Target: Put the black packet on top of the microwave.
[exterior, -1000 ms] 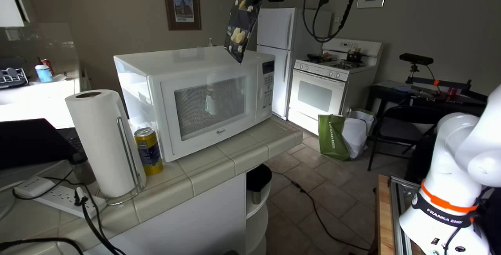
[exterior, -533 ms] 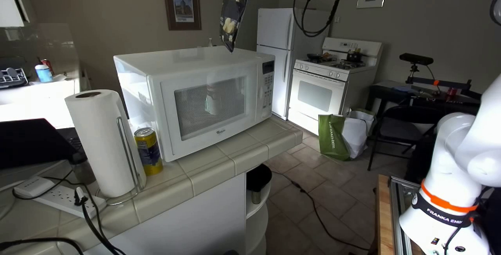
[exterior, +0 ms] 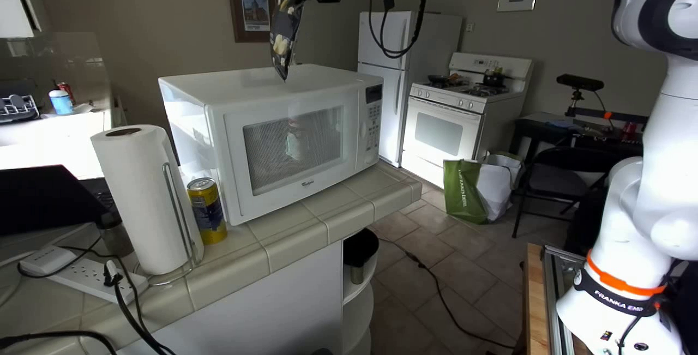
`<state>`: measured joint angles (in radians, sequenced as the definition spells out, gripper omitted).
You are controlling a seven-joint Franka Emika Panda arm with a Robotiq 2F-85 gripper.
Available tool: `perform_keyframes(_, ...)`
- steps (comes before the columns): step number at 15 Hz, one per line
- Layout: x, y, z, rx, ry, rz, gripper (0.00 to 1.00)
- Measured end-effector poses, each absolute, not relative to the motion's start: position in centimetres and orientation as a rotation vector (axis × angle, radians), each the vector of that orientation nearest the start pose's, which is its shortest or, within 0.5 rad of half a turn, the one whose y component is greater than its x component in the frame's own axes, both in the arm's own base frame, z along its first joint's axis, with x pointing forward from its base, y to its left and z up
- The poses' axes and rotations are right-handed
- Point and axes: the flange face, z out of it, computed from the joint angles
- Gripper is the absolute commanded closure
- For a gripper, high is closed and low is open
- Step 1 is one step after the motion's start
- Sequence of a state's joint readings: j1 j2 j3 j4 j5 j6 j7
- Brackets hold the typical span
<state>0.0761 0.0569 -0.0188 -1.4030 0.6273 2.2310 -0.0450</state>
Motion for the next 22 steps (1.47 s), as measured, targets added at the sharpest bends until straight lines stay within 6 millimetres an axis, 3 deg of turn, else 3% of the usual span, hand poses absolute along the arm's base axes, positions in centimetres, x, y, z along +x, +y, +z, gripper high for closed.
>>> perform_keyframes(4,64.4,3.5,72.8,-2.379,0.154,-0.917,1.00)
perform_keyframes(8,65.4,-1.1,71.0,-2.434,0.251,-0.914,1.00)
perform_keyframes(9,65.4,-2.1,70.8,-2.450,0.271,-0.920,0.74)
perform_keyframes(10,65.4,-3.0,70.7,-2.470,0.287,-0.928,0.73)
perform_keyframes(14,65.3,-4.6,70.4,-2.620,0.327,-0.966,0.44)
perform_keyframes(20,64.4,-4.5,70.5,-2.985,0.336,-1.000,0.01)
perform_keyframes(22,63.1,-4.0,70.8,-3.105,0.299,-0.915,0.00)
